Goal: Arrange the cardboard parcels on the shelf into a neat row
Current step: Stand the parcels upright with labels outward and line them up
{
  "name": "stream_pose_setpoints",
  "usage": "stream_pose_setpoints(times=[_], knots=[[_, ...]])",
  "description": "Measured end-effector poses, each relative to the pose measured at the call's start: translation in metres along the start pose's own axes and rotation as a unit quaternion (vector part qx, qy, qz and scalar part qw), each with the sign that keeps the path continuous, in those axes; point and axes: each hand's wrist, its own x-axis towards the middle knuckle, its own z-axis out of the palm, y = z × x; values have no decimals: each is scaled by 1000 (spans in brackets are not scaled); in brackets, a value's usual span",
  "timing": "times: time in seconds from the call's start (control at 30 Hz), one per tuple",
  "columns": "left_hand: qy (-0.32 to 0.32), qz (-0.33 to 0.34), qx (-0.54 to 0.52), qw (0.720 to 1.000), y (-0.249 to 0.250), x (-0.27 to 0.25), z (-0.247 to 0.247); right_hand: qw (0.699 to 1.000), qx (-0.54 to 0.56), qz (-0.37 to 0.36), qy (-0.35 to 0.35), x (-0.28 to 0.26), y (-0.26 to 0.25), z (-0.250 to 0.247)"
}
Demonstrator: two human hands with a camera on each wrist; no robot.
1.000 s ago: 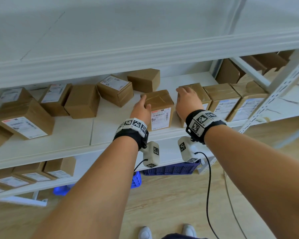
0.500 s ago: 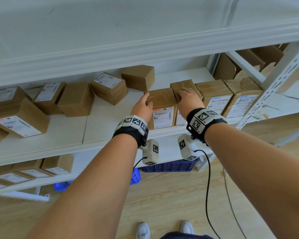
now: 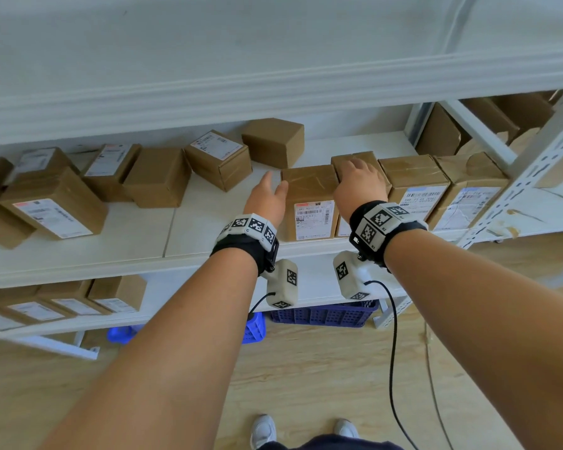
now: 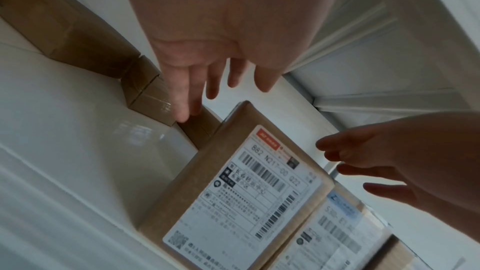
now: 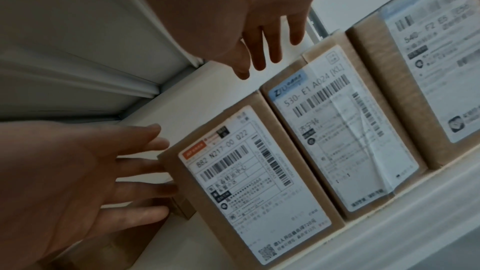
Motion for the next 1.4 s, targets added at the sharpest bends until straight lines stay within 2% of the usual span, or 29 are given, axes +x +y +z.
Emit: stream_pose_setpoints(times=[0.23,0.43,0.57,0.73,0.87,1.1,1.4], knots=[[46,-28,33,998,-22,-8,-29,996,55,-76,-4,1,-33,7],[48,-25,68,996,-67,-6,-66,993,60,-94,-23,-3,-83,35],[34,-29,110,993,-87,13,-102,995,65,-79,-13,0,-119,54],[20,38,154,987,-102,39,-141,997,74,-24,-3,9,-162,77],[1,89,221,971,-110,61,-158,997,74,12,2,13,-181,93],[-17,147,258,955,-116,109,-154,997,60,55,1,38,-189,109],[-5,190,279,941,-112,171,-123,996,54,70,23,104,-178,126]])
